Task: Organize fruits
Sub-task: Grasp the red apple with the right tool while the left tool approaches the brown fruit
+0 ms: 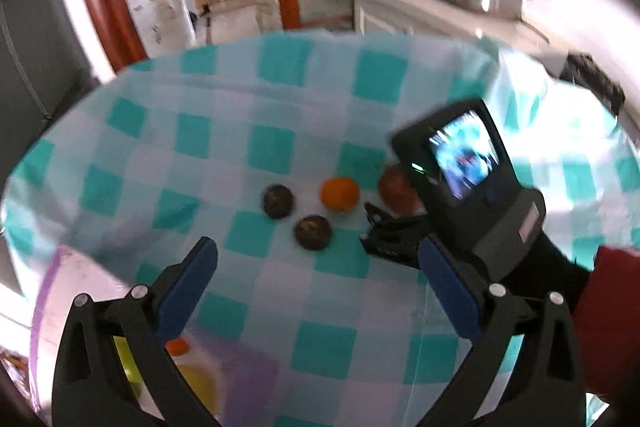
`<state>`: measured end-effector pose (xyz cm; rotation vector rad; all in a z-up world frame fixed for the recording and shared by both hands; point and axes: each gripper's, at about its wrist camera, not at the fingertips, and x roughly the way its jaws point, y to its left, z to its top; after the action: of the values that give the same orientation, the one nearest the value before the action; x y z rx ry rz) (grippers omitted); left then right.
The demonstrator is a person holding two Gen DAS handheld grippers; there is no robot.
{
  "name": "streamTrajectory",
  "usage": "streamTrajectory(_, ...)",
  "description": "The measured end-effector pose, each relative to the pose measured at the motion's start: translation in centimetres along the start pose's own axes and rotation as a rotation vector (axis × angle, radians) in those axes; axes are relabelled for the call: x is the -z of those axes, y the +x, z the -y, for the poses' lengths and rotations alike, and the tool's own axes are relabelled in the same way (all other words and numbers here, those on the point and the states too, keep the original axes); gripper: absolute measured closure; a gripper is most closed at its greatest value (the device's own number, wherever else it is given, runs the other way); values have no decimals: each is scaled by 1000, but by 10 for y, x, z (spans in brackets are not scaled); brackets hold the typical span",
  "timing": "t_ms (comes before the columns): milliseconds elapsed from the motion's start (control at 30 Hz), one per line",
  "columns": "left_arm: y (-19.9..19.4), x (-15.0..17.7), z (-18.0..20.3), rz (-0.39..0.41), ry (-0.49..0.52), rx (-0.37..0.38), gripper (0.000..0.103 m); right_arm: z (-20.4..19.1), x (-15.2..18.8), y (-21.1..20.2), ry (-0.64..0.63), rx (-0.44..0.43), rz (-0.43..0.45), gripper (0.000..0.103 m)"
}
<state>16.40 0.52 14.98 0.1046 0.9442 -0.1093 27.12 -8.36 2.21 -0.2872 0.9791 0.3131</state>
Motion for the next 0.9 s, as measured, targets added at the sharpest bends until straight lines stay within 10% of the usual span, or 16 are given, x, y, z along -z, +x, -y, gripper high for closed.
streamTrajectory(200,50,14,12,-98,-12,21,2,7,6,0,-28,-49,60,39)
streamTrajectory(433,118,15,11,-123,-126,-89,2,60,54,-30,237,-4,114,39)
streamTrajectory(900,162,27,-18,-76,-214,-108,51,71,87,-36,285,-14,102,38)
